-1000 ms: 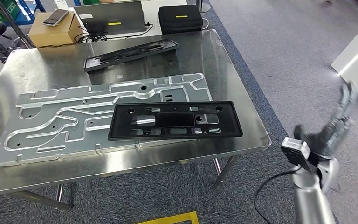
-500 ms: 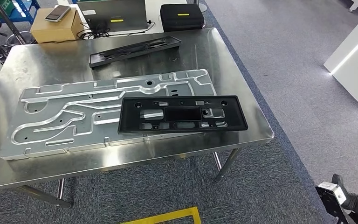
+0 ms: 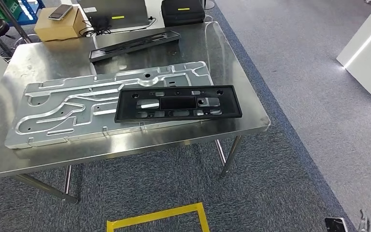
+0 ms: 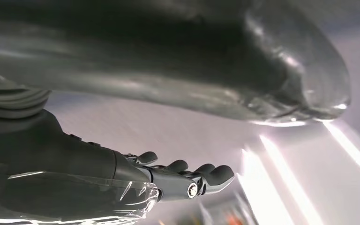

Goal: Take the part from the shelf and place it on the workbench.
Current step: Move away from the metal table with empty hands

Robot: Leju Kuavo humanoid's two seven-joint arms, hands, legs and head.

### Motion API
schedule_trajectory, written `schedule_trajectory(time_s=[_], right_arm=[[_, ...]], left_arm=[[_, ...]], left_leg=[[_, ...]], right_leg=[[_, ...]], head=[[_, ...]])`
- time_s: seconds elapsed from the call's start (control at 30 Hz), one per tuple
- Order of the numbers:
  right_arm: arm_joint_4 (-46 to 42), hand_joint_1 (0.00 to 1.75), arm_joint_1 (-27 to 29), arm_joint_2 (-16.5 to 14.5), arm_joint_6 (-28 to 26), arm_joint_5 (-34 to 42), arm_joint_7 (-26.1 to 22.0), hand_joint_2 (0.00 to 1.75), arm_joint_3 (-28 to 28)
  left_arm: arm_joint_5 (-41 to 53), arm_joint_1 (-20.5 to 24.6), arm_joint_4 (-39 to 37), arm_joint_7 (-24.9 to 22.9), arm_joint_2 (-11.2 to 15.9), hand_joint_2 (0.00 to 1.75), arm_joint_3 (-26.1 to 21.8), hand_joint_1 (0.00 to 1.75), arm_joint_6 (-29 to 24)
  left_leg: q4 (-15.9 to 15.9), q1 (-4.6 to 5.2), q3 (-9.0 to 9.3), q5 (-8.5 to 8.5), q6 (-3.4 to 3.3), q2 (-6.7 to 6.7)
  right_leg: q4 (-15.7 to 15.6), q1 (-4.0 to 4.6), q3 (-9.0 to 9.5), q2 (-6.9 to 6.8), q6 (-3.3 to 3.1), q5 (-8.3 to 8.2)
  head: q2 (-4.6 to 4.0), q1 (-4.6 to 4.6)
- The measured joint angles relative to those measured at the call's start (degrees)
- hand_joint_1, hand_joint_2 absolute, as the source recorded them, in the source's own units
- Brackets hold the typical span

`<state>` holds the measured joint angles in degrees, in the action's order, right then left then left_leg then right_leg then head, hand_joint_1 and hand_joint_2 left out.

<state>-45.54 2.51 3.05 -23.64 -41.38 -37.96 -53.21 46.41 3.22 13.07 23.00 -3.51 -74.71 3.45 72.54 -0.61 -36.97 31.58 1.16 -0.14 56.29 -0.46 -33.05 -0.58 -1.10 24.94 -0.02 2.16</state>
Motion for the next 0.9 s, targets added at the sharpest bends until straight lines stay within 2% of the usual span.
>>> schedule_trajectory(time_s=[0.03,0.1,0.13,0.17,0.23,0.27,0.3,0.33,0.37,0.4,0.43,0.47,0.5,0.53,0.57,0.6,0.63,0.67,0.73,0.77,0.8,0.83,0.9], right_arm=[[3.6,0.00,-0.4,-0.1,0.3,-0.6,1.1,0.00,-0.6],[9.9,0.00,-0.9,-0.3,0.5,-2.3,4.2,0.00,-1.2],[12.6,0.00,-1.1,-0.4,0.5,-3.2,5.8,0.00,-1.4],[15.1,0.00,-1.3,-0.5,0.5,-4.0,7.5,0.00,-1.6],[19.0,0.00,-1.9,-0.7,0.6,-5.3,10.4,0.00,-2.0],[20.7,0.00,-2.1,-0.8,0.8,-5.8,11.9,0.00,-2.1],[22.2,0.00,-2.3,-0.9,1.3,-6.3,13.5,0.00,-2.2],[23.5,0.00,-2.5,-0.9,1.9,-6.7,15.2,0.00,-2.2],[24.7,0.00,-2.7,-1.0,2.7,-7.0,16.9,0.00,-2.3],[25.7,0.00,-2.9,-1.0,3.7,-7.4,18.7,0.00,-2.3],[26.7,0.00,-3.2,-1.1,4.6,-7.7,20.2,0.00,-2.4],[27.5,0.00,-3.4,-1.2,5.5,-8.1,21.5,0.00,-2.4],[28.2,0.00,-3.6,-1.3,6.4,-8.6,22.6,0.00,-2.4],[28.8,0.00,-3.7,-1.4,7.3,-9.1,23.5,0.00,-2.4],[29.3,0.00,-3.9,-1.5,8.2,-9.8,24.5,0.00,-2.4],[29.6,0.00,-4.1,-1.6,8.9,-10.5,25.2,0.00,-2.3],[30.0,0.00,-4.3,-1.8,9.6,-11.2,25.8,0.00,-2.2],[30.3,0.00,-4.4,-1.9,10.0,-11.8,26.4,0.00,-2.1],[31.0,0.00,-4.4,-2.4,10.7,-12.7,27.4,0.00,-1.9],[31.2,0.00,-4.5,-2.7,10.9,-13.0,27.9,0.00,-1.8],[31.4,0.00,-4.5,-2.9,11.1,-13.3,28.2,0.00,-1.8],[31.6,0.00,-4.6,-3.2,11.3,-13.5,28.5,0.00,-1.7],[31.9,0.00,-4.5,-3.6,11.7,-13.8,29.1,0.00,-1.6]], left_arm=[[0.0,0.0,0.0,0.0,0.0,0.00,-0.1,0.00,0.0],[0.2,0.1,0.0,0.2,0.0,0.00,-0.2,0.00,0.0],[0.3,0.3,0.0,0.3,0.0,0.00,-0.3,0.00,0.0],[0.4,0.4,0.0,0.4,-0.1,0.00,-0.4,0.00,0.0],[0.5,0.2,0.0,0.5,-0.1,0.00,-0.7,0.00,0.0],[0.7,0.2,0.0,0.5,-0.1,0.00,-0.8,0.00,0.0],[0.8,0.1,0.0,0.6,-0.2,0.00,-0.9,0.00,0.0],[0.9,0.1,0.0,0.6,-0.2,0.00,-0.9,0.00,0.0],[1.1,0.1,0.0,0.7,-0.2,0.00,-0.9,0.00,0.0],[1.3,0.0,0.0,0.7,-0.2,0.00,-0.9,0.00,0.0],[1.4,0.0,0.0,0.8,-0.2,0.00,-0.9,0.00,0.0],[1.6,0.0,0.0,0.9,-0.2,0.00,-0.9,0.00,0.0],[1.7,0.0,0.0,0.9,-0.1,0.00,-0.9,0.00,0.0],[1.9,0.0,0.0,1.0,-0.1,0.00,-0.9,0.00,0.0],[2.1,0.1,0.0,1.0,-0.1,0.00,-0.9,0.00,0.0],[2.2,0.1,0.0,1.1,-0.1,0.00,-0.9,0.00,0.0],[2.4,0.2,0.0,1.1,-0.1,0.00,-0.9,0.00,0.0],[2.6,0.2,0.0,1.1,-0.1,0.00,-0.9,0.00,0.1],[2.9,0.2,0.0,1.2,-0.1,0.00,-0.9,0.00,0.1],[3.0,0.2,0.0,1.2,-0.1,0.00,-0.9,0.00,0.1],[3.1,0.1,0.0,1.2,0.0,0.00,-0.9,0.00,0.1],[3.3,0.0,0.0,1.2,0.0,0.00,-0.9,0.00,0.1],[3.6,0.0,0.0,1.2,0.0,0.00,-0.8,0.00,0.1]], left_leg=[[-3.3,0.05,2.94,-1.54,-0.17,0.26],[-12.1,0.47,9.21,-2.01,-0.74,1.70],[-15.2,0.69,11.11,-1.57,-1.11,2.29],[-17.0,0.91,11.94,-1.11,-1.50,2.58],[-17.6,0.90,11.48,-2.06,-2.37,2.06],[-17.8,0.82,11.00,-2.77,-2.84,1.84],[-18.0,0.71,10.34,-3.60,-3.26,1.66],[-18.2,0.62,9.57,-4.39,-3.55,1.49],[-18.1,0.65,8.68,-5.08,-3.71,1.32],[-18.0,0.66,7.78,-5.75,-3.73,1.16],[-17.8,0.68,6.88,-6.36,-3.65,1.05],[-17.5,0.68,5.94,-6.92,-3.54,1.00],[-17.2,0.66,5.00,-7.42,-3.39,0.94],[-16.7,0.63,4.06,-7.85,-3.20,0.89],[-16.3,0.64,3.26,-8.23,-2.95,0.83],[-15.8,0.68,2.59,-8.57,-2.66,0.78],[-15.5,0.74,2.20,-8.93,-2.32,0.77],[-15.3,0.75,1.98,-9.33,-1.97,0.76],[-15.3,0.67,1.72,-10.14,-1.24,0.70],[-15.0,0.55,1.34,-9.64,-0.89,0.63],[-13.8,0.46,0.77,-8.04,-0.55,0.56],[-11.7,0.37,-0.01,-5.40,-0.24,0.51],[-4.7,0.26,-1.68,0.76,0.27,0.49]], right_leg=[[0.2,0.06,-0.69,-0.18,0.06,-0.41],[0.8,0.21,-1.54,-0.69,0.38,-1.04],[0.9,0.23,-1.64,-0.98,0.65,-1.33],[0.9,0.20,-1.61,-1.31,1.00,-1.67],[0.7,0.05,-1.57,-1.87,1.72,-2.28],[1.1,-0.02,-1.86,-1.69,2.05,-1.62],[2.3,-0.08,-2.39,-1.23,2.32,0.16],[4.8,-0.19,-3.18,-0.63,2.55,2.97],[8.2,-0.26,-4.12,-0.11,2.74,6.15],[12.0,-0.32,-4.96,0.18,2.92,8.64],[15.2,-0.36,-5.37,0.27,3.07,9.80],[16.7,-0.40,-5.00,0.30,3.16,9.50],[16.0,-0.45,-3.57,0.31,3.19,8.12],[13.2,-0.51,-1.05,0.32,3.14,6.45],[9.0,-0.54,2.19,0.41,3.01,5.50],[4.5,-0.46,5.22,0.55,2.78,5.38],[1.2,-0.34,7.34,0.67,2.51,5.72],[-0.6,-0.16,8.40,0.77,2.20,6.23],[-1.1,-0.01,8.01,0.63,1.41,5.77],[-1.2,-0.06,7.47,0.46,0.92,5.20],[-1.2,-0.15,6.79,0.28,0.42,4.52],[-1.3,-0.22,5.99,0.12,0.04,3.79],[-1.2,-0.06,4.14,-0.05,-0.33,2.40]], head=[[0.00,0.00],[0.00,0.00],[0.00,-0.01],[0.00,-0.01],[0.00,-0.02],[0.00,-0.03],[0.00,-0.03],[0.00,-0.03],[0.00,-0.03],[0.00,-0.02],[0.00,-0.02],[0.00,-0.02],[0.00,-0.02],[0.00,-0.02],[0.00,-0.02],[0.00,-0.02],[0.00,-0.02],[0.00,-0.01],[0.00,-0.01],[0.00,0.00],[0.00,-0.01],[0.00,-0.01],[0.00,0.00]])
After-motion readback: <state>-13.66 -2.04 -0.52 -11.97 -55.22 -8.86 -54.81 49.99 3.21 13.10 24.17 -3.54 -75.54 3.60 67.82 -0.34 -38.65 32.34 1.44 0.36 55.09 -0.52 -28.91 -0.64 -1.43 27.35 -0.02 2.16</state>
